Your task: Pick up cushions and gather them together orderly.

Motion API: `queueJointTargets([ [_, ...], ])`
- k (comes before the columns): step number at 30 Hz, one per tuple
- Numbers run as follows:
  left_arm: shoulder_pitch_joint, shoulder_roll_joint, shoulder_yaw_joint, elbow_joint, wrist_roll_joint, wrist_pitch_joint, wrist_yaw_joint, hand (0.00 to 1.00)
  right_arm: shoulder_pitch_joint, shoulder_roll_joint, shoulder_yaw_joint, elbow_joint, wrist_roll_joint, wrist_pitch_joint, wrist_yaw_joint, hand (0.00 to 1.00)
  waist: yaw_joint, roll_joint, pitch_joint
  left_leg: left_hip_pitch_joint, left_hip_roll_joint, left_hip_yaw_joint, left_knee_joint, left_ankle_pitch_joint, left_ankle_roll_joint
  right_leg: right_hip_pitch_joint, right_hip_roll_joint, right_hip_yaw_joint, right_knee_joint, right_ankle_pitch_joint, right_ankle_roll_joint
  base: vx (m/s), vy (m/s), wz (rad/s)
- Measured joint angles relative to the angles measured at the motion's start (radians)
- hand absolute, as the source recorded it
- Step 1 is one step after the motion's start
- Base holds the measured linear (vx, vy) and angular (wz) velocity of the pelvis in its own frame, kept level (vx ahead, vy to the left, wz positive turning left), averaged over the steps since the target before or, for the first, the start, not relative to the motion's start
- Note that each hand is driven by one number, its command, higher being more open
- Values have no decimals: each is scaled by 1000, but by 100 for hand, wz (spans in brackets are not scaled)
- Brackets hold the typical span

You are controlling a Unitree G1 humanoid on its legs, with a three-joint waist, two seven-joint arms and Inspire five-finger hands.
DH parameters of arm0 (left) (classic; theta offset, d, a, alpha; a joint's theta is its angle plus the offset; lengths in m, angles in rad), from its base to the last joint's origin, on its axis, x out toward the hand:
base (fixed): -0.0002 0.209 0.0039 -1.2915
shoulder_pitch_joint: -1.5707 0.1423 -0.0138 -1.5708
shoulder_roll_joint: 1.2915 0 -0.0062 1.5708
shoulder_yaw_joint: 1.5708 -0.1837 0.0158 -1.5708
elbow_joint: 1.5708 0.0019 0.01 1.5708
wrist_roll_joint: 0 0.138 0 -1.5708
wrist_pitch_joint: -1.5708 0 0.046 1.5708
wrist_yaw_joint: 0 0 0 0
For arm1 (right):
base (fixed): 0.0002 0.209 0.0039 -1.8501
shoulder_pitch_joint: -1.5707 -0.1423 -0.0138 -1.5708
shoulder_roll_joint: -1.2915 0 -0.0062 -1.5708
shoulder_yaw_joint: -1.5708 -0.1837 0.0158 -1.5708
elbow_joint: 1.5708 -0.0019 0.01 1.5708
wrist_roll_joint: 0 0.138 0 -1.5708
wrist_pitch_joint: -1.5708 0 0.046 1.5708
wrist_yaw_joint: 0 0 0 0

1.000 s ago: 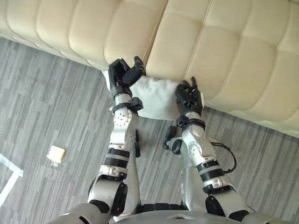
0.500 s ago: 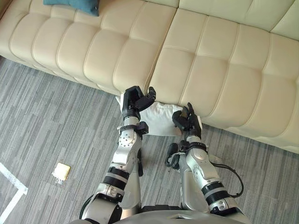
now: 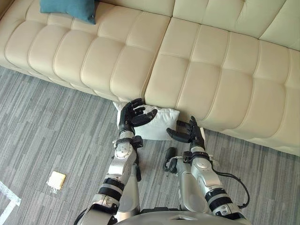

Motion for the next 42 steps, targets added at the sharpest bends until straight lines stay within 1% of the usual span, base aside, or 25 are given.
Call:
queueJointTargets([
  [2, 1, 1, 14, 11, 6, 2, 1, 100, 3, 0, -3, 3, -6, 1, -2, 100, 0, 0, 0, -4, 0, 0, 0, 0, 0, -4, 0, 0, -1, 0, 0, 10, -15, 0],
  [3, -1, 3, 49, 29, 18, 2, 2, 100, 1, -5, -4, 10, -29, 1, -7, 100, 0, -1, -1, -17, 0, 0, 2, 0, 0, -16, 0, -1, 0, 0, 0, 0, 0, 0],
  [5, -4, 7, 80, 42, 25, 2, 9, 100, -4, -8, -7, 17, -49, 2, -14, 100, 0, -3, -3, -34, 1, 1, 6, 0, 0, -32, 0, -1, 1, 1, 0, 0, 0, 0],
  [6, -16, 15, 110, 75, 26, 2, 20, 100, -19, -12, -22, 33, -63, 6, -18, 100, 0, -4, -3, -52, 3, 0, 16, -2, 3, -45, 1, -2, 3, 3, -1, 0, 0, 0],
  [8, -25, 17, 144, 94, 26, 3, 30, 100, -33, -13, -32, 37, -71, 12, -23, 100, 0, -4, -3, -73, 7, 0, 38, -11, 5, -60, 3, -2, 8, 6, -5, 3, 1, -2],
  [10, -49, 31, 192, 111, 36, 11, 55, 100, -71, -20, -47, 38, -77, 18, -40, 100, 0, -4, -3, -130, 18, 0, 102, -37, 11, -98, 6, 1, 31, 8, -6, -5, 11, -7],
  [11, -55, 33, 199, 111, 37, 14, 58, 100, -78, -22, -46, 38, -77, 19, -43, 100, 0, -4, -2, -141, 20, 0, 113, -41, 12, -106, 7, 2, 35, 8, -6, -31, 25, -9],
  [13, -99, 44, 245, 117, 66, 22, 75, 100, -127, -24, -47, 40, -77, 22, -56, 100, 2, -4, -2, -207, 37, -2, 188, -69, 18, -154, 13, 9, 60, 10, -4, -53, 32, -15],
  [14, -107, 47, 250, 118, 71, 23, 77, 100, -135, -24, -48, 40, -77, 22, -58, 100, 2, -4, -2, -217, 39, -2, 198, -73, 19, -161, 14, 9, 63, 10, -3, -69, 26, -15],
  [16, -169, 60, 288, 130, 76, 25, 87, 100, -190, -15, -66, 45, -77, 22, -65, 100, 2, -5, -1, -290, 50, -3, 255, -90, 25, -223, 15, 14, 94, 10, -1, -89, 22, -11],
  [20, -274, 89, 340, 156, 76, 35, 98, 100, -291, -1, -88, 57, -74, 39, -68, 100, 2, -5, 3, -415, 68, -9, 332, -102, 34, -331, 18, 15, 128, 22, -2, -94, 28, -9],
  [22, -336, 105, 361, 164, 76, 42, 102, 100, -355, 6, -111, 57, -73, 40, -68, 100, 2, -7, 24, -475, 72, -14, 362, -104, 38, -383, 17, 14, 146, 28, -3, -101, 39, -4],
  [24, -397, 123, 362, 184, 76, 45, 101, 100, -419, 8, -129, 57, -60, 41, -72, 100, 2, -9, 40, -542, 73, -22, 391, -104, 41, -443, 13, 12, 168, 31, -5, -72, 27, 2],
  [25, -411, 126, 362, 188, 76, 47, 101, 100, -434, 8, -131, 57, -53, 41, -72, 100, 2, -10, 43, -558, 73, -22, 397, -104, 41, -459, 12, 12, 175, 32, -6, -60, 35, 1],
  [26, -455, 133, 362, 205, 76, 49, 101, 100, -482, 10, -144, 57, -43, 41, -75, 100, 2, -11, 53, -609, 74, -29, 419, -103, 42, -505, 10, 11, 191, 35, -12, -40, 28, 0],
  [28, -506, 133, 361, 227, 76, 56, 101, 100, -535, 13, -163, 57, -30, 42, -79, 100, 2, -11, 64, -661, 75, -36, 439, -103, 42, -553, 8, 8, 207, 39, -18, -38, 44, 1],
  [32, -593, 131, 352, 268, 76, 69, 102, 100, -615, 24, -201, 58, -17, 40, -104, 100, -1, -12, 79, -752, 72, -52, 474, -102, 43, -633, 1, 0, 239, 39, -19, -24, 28, 3],
  [35, -639, 130, 345, 300, 76, 71, 105, 100, -644, 44, -207, 58, -17, 19, -134, 100, -8, -17, 83, -796, 68, -56, 484, -98, 47, -674, -6, -3, 251, 37, -14, -37, 21, 5],
  [37, -670, 130, 317, 301, 76, 71, 106, 100, -667, 62, -223, 57, -17, -5, -148, 100, -10, -18, 83, -835, 62, -62, 485, -87, 50, -709, -13, -10, 254, 39, -10, -38, 12, 8],
  [38, -680, 131, 314, 301, 76, 71, 107, 0, -675, 64, -228, 56, -17, -10, -152, 100, -10, -18, 83, -846, 60, -66, 484, -83, 51, -717, -15, -12, 254, 40, -9, -54, 17, 13],
  [39, -702, 131, 306, 301, 77, 71, 107, 0, -695, 76, -243, 55, -17, -25, -159, 100, -14, -18, 83, -873, 55, -74, 483, -76, 53, -738, -19, -18, 254, 43, -4, -53, 17, 14],
  [40, -721, 131, 301, 301, 77, 71, 108, 0, -711, 84, -251, 55, -16, -40, -171, 0, -18, -20, 83, -896, 51, -77, 480, -71, 49, -760, -22, -21, 254, 46, 1, -46, 21, 12],
  [42, -736, 132, 289, 301, 77, 71, 111, 0, -728, 100, -271, 55, -16, -54, -175, 0, -19, -23, 84, -915, 50, -76, 479, -64, 52, -778, -25, -21, 254, 51, 7, -14, 7, 3],
])
